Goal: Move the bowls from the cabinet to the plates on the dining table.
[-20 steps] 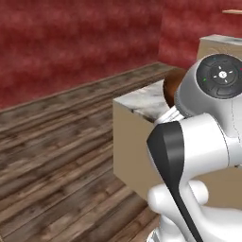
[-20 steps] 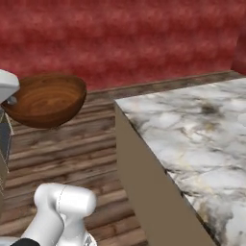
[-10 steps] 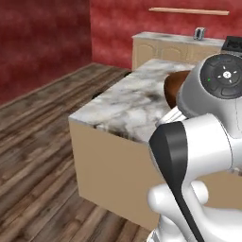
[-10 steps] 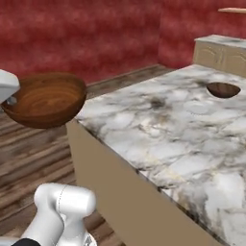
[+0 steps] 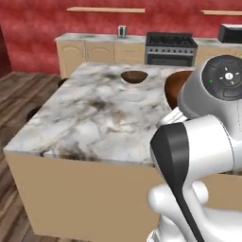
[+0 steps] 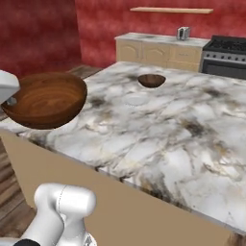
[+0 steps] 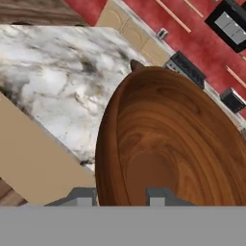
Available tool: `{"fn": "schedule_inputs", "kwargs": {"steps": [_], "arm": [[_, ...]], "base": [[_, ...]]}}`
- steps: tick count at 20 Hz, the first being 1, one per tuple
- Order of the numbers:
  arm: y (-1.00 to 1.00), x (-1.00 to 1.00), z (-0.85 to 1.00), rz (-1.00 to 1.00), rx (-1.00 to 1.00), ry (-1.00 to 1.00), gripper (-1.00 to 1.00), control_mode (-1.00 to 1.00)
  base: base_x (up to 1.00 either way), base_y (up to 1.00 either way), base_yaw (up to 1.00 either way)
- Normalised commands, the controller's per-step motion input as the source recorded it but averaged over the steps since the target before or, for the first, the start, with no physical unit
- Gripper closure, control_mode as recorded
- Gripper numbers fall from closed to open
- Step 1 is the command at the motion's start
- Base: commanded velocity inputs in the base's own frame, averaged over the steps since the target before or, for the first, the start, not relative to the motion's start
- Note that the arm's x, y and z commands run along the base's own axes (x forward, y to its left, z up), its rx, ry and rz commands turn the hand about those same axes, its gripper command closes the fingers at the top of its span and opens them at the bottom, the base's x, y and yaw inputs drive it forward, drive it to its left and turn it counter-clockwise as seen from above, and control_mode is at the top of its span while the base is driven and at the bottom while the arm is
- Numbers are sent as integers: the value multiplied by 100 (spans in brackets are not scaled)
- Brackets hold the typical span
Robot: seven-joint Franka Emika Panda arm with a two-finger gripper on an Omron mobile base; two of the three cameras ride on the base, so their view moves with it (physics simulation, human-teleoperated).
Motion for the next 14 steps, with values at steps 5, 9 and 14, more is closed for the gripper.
{"fn": "schedule_inputs", "kwargs": {"steps": [5, 9, 14], "arm": [[0, 0, 0, 0, 0, 0, 100, 100], [0, 0, 0, 0, 0, 0, 100, 100], [0, 0, 0, 0, 0, 0, 100, 100]], "base": [[82, 43, -45], [61, 61, -39], [21, 58, -30]]}}
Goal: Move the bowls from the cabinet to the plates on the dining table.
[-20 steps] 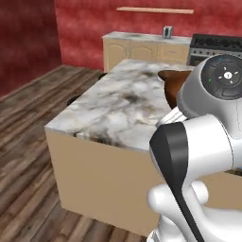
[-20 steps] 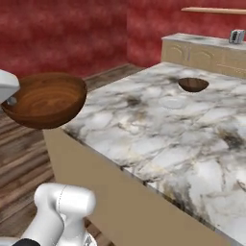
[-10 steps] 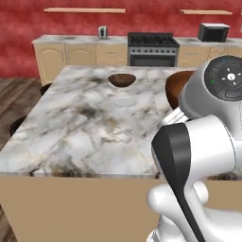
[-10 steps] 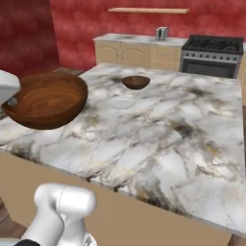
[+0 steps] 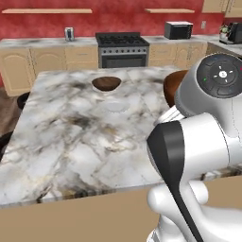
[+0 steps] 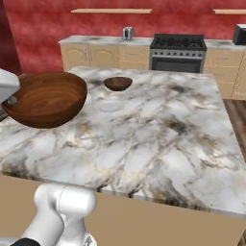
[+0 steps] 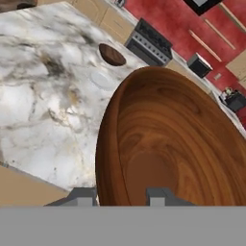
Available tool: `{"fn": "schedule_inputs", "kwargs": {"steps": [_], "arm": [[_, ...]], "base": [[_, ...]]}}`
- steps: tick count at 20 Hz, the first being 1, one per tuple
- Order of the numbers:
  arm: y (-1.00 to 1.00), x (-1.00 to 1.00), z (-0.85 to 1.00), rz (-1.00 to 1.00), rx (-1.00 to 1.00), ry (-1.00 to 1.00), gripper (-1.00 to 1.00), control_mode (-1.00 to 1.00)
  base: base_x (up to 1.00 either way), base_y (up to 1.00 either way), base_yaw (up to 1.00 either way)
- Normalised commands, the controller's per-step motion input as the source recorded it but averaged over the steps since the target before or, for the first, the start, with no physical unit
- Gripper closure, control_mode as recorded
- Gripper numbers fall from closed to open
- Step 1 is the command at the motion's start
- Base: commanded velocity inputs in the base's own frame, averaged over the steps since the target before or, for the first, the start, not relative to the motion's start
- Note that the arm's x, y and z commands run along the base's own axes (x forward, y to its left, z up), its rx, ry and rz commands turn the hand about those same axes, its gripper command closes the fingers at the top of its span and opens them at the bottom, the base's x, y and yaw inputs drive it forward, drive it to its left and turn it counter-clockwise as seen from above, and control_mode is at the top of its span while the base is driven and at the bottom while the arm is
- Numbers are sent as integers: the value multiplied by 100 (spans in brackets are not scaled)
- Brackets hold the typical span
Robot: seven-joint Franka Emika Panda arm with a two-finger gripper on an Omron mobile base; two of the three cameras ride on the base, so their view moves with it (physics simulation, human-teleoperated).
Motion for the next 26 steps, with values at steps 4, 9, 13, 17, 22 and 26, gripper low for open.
{"fn": "schedule_inputs", "kwargs": {"steps": [4, 9, 13, 17, 22, 26], "arm": [[0, 0, 0, 0, 0, 0, 100, 100], [0, 0, 0, 0, 0, 0, 100, 100], [0, 0, 0, 0, 0, 0, 100, 100], [0, 0, 0, 0, 0, 0, 100, 100], [0, 0, 0, 0, 0, 0, 100, 100], [0, 0, 0, 0, 0, 0, 100, 100]], "base": [[7, 64, -28], [41, 48, -26], [66, 59, -21], [62, 63, -14], [1, 5, 0], [2, 2, 0]]}}
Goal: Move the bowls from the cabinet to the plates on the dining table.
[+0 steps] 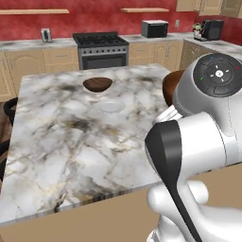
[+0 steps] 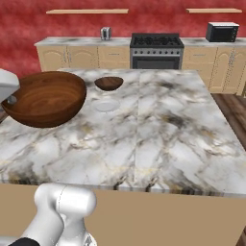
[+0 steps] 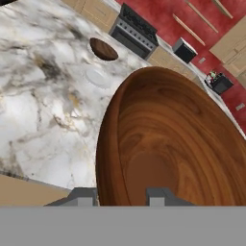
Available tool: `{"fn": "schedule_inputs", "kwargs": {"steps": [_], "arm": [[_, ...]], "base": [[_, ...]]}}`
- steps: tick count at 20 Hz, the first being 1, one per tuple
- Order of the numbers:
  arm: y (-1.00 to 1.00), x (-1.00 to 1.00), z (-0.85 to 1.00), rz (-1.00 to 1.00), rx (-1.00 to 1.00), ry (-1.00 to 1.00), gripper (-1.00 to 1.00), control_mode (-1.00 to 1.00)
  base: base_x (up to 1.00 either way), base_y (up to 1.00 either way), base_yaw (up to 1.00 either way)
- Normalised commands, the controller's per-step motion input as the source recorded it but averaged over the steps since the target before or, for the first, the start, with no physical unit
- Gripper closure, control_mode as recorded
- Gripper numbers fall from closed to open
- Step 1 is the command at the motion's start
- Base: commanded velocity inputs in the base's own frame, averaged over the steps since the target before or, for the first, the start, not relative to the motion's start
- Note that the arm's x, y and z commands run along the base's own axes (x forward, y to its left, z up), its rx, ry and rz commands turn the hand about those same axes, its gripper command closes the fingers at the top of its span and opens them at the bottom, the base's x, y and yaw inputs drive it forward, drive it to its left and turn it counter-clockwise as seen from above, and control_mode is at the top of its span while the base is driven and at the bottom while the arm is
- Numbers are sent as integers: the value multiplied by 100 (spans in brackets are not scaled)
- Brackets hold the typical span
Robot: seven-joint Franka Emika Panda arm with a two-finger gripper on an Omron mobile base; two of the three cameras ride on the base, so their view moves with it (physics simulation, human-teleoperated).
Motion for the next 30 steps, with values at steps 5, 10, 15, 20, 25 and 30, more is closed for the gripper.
{"fn": "schedule_inputs", "kwargs": {"steps": [5, 10, 15, 20, 25, 30], "arm": [[0, 0, 0, 0, 0, 0, 100, 100], [0, 0, 0, 0, 0, 0, 100, 100], [1, 2, 0, 0, 0, 0, 100, -100], [6, 61, 0, 0, 0, 0, 100, -100], [-11, 100, 0, 6, 0, 5, 100, -100], [-14, 99, 0, 23, 0, 2, 100, -100]], "base": [[0, 1, 0], [0, 2, 0], [0, 0, 0], [0, 0, 0], [0, 0, 0], [0, 0, 0]]}}
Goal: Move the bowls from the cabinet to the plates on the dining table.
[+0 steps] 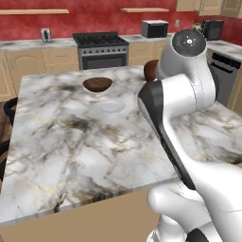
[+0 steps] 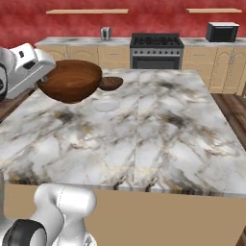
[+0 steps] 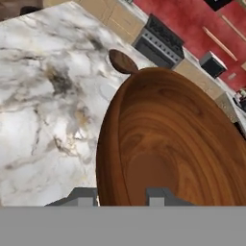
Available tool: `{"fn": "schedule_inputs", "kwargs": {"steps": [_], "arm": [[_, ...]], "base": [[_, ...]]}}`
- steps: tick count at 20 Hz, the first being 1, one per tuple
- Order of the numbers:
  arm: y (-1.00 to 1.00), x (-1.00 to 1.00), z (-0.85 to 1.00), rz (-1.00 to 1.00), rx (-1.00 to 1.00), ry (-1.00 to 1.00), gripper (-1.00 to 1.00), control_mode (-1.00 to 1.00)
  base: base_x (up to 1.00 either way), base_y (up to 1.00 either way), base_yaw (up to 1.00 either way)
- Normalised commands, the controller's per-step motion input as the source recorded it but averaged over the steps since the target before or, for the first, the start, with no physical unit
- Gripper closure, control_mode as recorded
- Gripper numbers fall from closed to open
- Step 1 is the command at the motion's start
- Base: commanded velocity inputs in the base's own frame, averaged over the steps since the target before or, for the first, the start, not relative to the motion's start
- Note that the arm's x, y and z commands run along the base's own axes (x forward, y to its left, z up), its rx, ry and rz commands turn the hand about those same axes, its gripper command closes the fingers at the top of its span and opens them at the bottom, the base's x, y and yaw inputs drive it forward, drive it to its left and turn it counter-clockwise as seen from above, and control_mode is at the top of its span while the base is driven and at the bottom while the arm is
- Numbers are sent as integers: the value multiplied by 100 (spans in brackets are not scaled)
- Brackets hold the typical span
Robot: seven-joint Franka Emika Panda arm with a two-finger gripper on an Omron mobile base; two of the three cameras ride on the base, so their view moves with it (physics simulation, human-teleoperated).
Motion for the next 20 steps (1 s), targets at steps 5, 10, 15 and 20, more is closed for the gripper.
{"fn": "schedule_inputs", "kwargs": {"steps": [5, 10, 15, 20], "arm": [[-20, 63, 0, 42, 1, 1, 100, -100], [-8, 7, 10, 44, -1, 0, 100, -100], [0, 0, 20, 27, -6, 0, 100, -100], [0, 11, 12, 12, -13, -5, 100, -100]], "base": [[0, 0, 0], [0, 0, 0], [0, 0, 0], [0, 0, 0]]}}
